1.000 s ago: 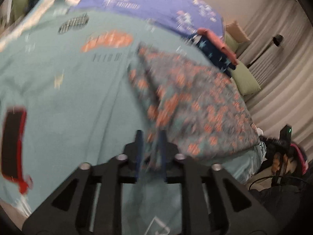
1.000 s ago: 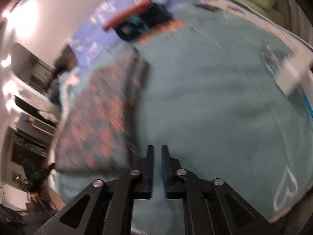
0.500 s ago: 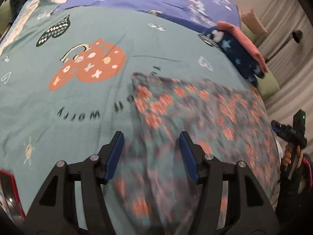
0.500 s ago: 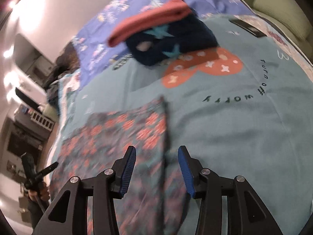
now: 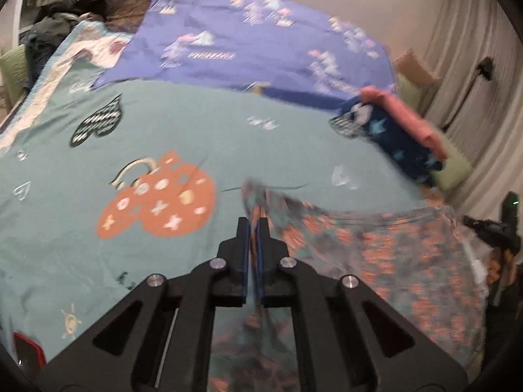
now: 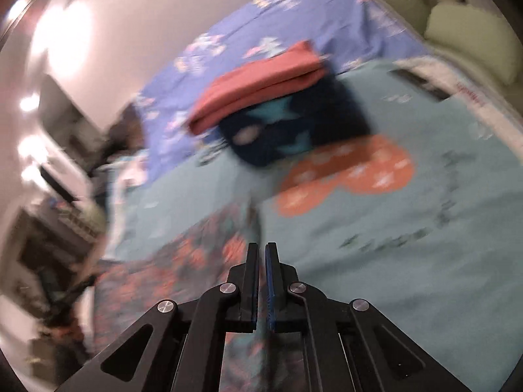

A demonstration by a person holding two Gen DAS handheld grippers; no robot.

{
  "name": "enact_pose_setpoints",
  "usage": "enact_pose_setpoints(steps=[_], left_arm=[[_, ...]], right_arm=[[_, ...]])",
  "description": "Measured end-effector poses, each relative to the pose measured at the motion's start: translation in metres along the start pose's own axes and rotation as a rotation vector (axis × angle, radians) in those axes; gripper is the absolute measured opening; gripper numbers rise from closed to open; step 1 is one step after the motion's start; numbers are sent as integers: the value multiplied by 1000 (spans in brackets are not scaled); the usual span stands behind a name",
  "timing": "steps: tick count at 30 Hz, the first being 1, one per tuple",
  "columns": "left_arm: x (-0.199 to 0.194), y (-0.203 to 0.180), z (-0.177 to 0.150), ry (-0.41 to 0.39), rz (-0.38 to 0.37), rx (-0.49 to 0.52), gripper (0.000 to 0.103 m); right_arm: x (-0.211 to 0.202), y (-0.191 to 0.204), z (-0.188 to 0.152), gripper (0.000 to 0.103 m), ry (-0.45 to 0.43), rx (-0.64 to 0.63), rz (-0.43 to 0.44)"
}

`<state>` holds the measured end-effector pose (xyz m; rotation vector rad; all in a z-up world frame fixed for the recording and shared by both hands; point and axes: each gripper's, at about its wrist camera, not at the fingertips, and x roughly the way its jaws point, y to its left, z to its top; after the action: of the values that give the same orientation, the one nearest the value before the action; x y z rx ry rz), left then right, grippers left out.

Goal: Fold small clothes

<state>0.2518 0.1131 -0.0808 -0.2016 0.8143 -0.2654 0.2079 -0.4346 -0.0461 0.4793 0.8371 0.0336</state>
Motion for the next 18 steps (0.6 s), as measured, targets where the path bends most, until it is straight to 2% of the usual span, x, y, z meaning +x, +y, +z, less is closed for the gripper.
enact_pose_setpoints(steps=[3, 5, 6, 7, 9, 10, 12, 14, 15, 16, 17, 18], left_arm=[[19, 15, -9, 73, 33, -65, 4], [11, 16, -15, 58, 13, -79, 7], [5, 12, -18, 53, 11, -69, 10], [-4, 8, -20, 46, 14, -55, 19], [-30, -8, -28, 8, 12, -6, 22], [-46, -20, -33, -18, -16, 30, 22], [-63, -36, -44, -41, -82, 62, 24], [-65, -46, -56, -7, -143, 75, 28], [-56, -51, -66, 42, -122, 102, 28], [-42, -52, -77, 96, -33, 133, 28], [-31, -49, -85, 129, 38, 148, 29], [-32, -47, -89, 94, 39, 146, 29]], right_arm=[[15, -6, -6, 6, 67, 31, -16], [14, 1, -16, 7, 82, 6, -13], [8, 7, -22, 8, 85, -14, -13], [3, 12, -25, 9, 79, -30, -14], [-12, 26, -32, 13, 51, -67, -18], [-22, 35, -39, 15, 37, -87, 5], [-31, 54, -55, 16, 57, -129, 113], [-25, 63, -68, 17, 123, -159, 176], [-15, 65, -78, 17, 167, -181, 135], [-5, 59, -84, 15, 188, -189, 42], [1, 53, -88, 7, 194, -180, -3], [4, 42, -91, 0, 183, -137, -7]])
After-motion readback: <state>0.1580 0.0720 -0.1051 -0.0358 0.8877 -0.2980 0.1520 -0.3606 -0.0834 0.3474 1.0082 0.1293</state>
